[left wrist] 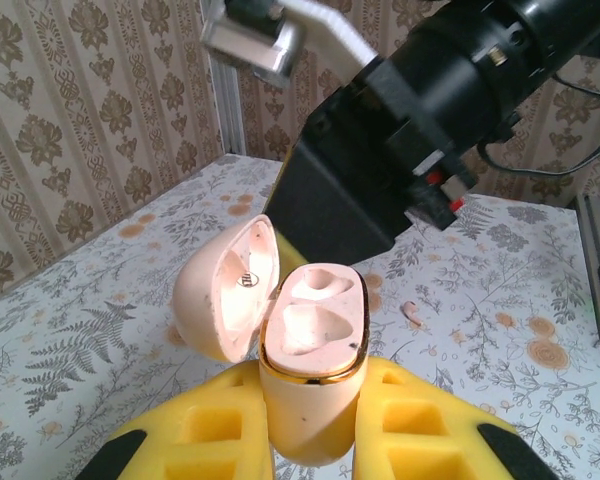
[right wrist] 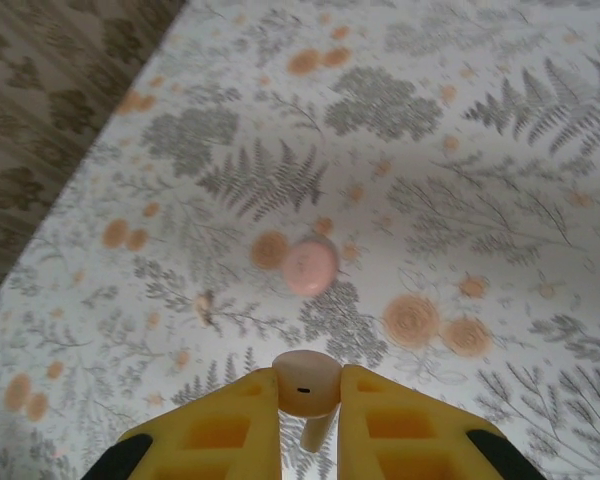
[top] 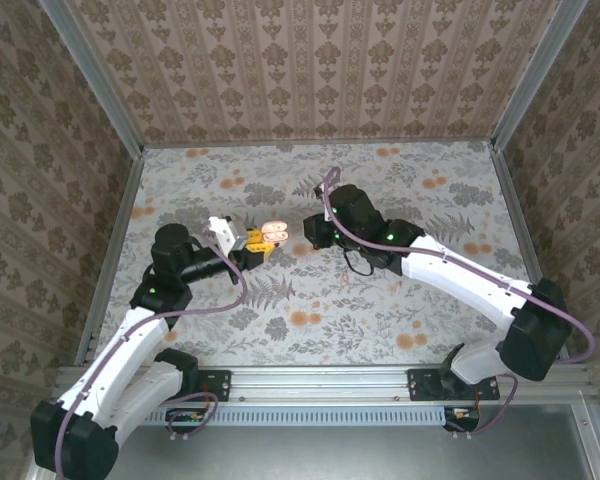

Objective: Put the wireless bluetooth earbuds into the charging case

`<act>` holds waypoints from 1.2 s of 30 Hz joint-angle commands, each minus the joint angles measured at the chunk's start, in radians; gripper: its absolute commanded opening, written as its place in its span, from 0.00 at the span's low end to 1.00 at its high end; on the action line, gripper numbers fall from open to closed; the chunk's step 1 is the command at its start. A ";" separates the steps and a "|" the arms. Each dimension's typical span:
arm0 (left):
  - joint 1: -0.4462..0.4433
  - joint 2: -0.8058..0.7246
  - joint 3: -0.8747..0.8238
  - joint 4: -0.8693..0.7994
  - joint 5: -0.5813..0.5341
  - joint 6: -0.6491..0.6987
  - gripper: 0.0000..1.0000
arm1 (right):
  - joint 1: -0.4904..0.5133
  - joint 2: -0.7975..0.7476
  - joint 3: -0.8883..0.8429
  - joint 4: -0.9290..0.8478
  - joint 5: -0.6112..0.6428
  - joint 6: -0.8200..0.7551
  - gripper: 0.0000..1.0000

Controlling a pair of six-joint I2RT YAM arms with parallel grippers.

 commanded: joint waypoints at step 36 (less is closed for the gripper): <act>-0.035 -0.038 -0.008 0.119 -0.029 -0.153 0.00 | 0.140 -0.160 -0.135 0.444 -0.063 -0.265 0.15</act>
